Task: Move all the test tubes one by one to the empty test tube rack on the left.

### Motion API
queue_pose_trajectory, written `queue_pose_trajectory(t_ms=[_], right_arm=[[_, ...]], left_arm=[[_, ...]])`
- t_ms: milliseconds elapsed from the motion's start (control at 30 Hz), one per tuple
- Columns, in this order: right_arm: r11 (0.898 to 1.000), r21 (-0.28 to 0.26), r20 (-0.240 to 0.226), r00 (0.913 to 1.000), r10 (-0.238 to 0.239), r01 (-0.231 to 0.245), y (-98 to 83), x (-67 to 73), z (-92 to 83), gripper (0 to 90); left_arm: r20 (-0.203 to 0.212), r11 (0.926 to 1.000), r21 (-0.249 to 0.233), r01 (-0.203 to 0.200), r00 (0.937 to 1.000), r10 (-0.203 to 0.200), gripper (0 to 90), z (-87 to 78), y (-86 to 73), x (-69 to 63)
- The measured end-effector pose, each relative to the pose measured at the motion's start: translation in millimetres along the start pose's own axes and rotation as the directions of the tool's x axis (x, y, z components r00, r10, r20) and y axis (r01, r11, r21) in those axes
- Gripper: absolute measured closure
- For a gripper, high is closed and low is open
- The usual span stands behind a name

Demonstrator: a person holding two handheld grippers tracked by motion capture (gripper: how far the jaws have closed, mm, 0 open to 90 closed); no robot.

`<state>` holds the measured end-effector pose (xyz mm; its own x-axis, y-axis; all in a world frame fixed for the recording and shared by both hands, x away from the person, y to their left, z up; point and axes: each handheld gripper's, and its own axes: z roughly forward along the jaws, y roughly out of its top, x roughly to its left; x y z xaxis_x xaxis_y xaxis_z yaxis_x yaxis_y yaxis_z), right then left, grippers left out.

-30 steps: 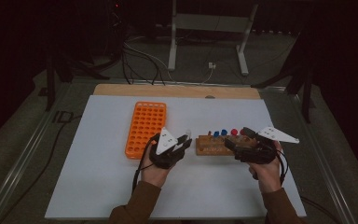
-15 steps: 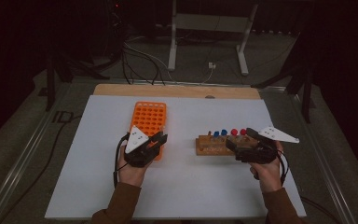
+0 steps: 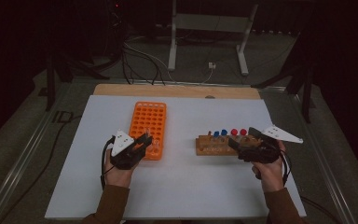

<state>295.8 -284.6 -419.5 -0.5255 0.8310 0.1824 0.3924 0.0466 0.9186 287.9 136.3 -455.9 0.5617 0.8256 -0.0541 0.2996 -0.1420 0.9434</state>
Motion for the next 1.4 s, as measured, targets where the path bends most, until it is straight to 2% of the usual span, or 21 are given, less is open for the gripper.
queue_pose_trajectory(t_ms=[233,367,500,800,933,1067,1167,1267,1400], right_arm=[[1.000,-0.006,0.011,0.9999,0.006,-0.006,-0.8,-3.4,-0.5,0.0],[1.000,-0.007,0.013,0.9999,0.008,-0.008,-1.0,-4.4,-0.8,0.0],[1.000,-0.003,0.019,0.9998,0.003,-0.003,-1.7,-5.3,-0.4,0.0],[1.000,0.000,0.038,0.9993,0.003,-0.003,-4.2,-9.8,0.7,0.0],[1.000,0.002,0.055,0.9985,0.000,0.000,-5.4,-12.7,1.3,0.0],[1.000,0.001,0.076,0.9971,0.004,-0.004,-5.4,-16.6,0.9,0.0],[1.000,0.002,0.094,0.9956,-0.003,0.003,-5.1,-19.9,0.2,2.7],[1.000,0.006,0.105,0.9945,-0.005,0.005,-5.7,-23.8,0.5,3.6],[1.000,0.013,0.128,0.9918,-0.001,0.000,-8.0,-29.9,1.9,11.2]], left_arm=[[-0.040,0.9996,0.028,0.004,0.9992,-0.002,76.7,14.3,-16.4,4.0],[-0.038,0.9975,0.070,-0.003,0.9993,0.006,76.6,21.5,-24.3,3.7],[-0.044,0.9897,0.139,-0.032,0.9983,0.039,76.7,26.7,-31.1,0.1],[-0.040,0.9742,0.217,-0.062,0.9966,0.072,77.3,27.4,-34.9,-2.6],[-0.034,0.9732,0.221,-0.064,0.9968,0.073,77.3,27.1,-36.4,-1.7],[-0.027,0.9770,0.211,-0.035,0.9988,0.041,75.8,25.4,-37.4,0.0],[-0.017,0.9830,0.184,-0.002,0.9998,0.005,67.4,20.9,-36.3,3.3],[-0.013,0.9879,0.155,0.014,0.9998,-0.012,58.8,14.3,-33.4,5.8],[-0.009,0.9944,0.091,0.053,0.9986,-0.052,49.5,1.4,-26.3,10.9]])
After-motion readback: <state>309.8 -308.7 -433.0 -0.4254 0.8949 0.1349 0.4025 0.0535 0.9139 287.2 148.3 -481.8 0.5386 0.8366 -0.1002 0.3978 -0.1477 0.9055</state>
